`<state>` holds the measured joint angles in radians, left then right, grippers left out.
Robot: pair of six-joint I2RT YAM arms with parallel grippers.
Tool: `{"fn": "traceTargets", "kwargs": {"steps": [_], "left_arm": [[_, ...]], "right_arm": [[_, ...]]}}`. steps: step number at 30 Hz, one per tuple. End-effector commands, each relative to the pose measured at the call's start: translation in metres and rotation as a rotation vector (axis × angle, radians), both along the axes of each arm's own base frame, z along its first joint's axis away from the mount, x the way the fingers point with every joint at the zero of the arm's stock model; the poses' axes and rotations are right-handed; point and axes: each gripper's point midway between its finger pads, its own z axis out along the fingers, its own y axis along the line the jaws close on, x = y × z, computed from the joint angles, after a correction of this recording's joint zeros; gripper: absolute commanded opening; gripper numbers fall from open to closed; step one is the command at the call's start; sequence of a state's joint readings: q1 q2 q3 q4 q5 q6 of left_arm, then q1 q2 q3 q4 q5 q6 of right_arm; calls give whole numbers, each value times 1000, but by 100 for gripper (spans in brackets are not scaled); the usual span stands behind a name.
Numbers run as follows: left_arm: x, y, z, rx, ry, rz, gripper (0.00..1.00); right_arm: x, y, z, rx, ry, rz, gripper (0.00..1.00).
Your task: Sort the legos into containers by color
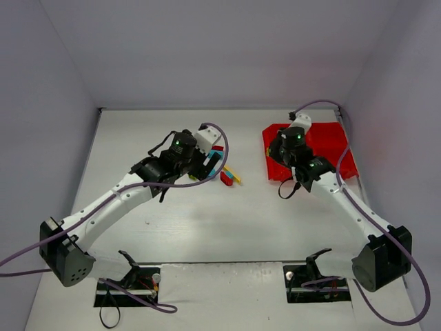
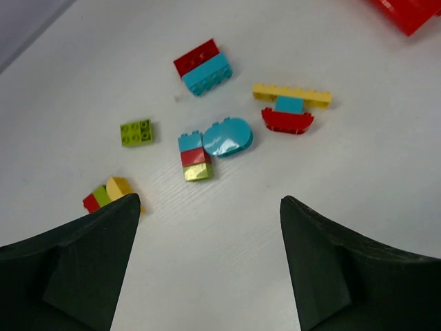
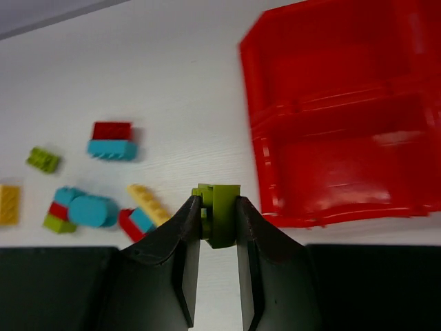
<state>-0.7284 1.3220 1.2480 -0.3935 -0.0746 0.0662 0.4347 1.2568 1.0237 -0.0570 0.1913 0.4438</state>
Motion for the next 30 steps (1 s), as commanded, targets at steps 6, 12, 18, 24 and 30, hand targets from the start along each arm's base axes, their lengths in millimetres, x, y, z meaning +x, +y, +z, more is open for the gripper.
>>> {"fn": "traceTargets", "kwargs": {"steps": [6,12,18,24,30], "left_arm": [[4,39,-30,38,89,225,76],[8,41,-48,80,137,263,76],[12,38,-60,82,187,292,76],[24,48,-77,42,277,373,76],[57,67,-83,-24,293,483,76]], "right_arm": [[34,-82,-30,-160,62,-300,1],[55,-92,-64,-217,144,-333,9],[68,-95,-81,-223,182,-326,28],[71,-88,-92,-224,213,-260,55],[67,-73,-66,-166,158,-174,57]]}}
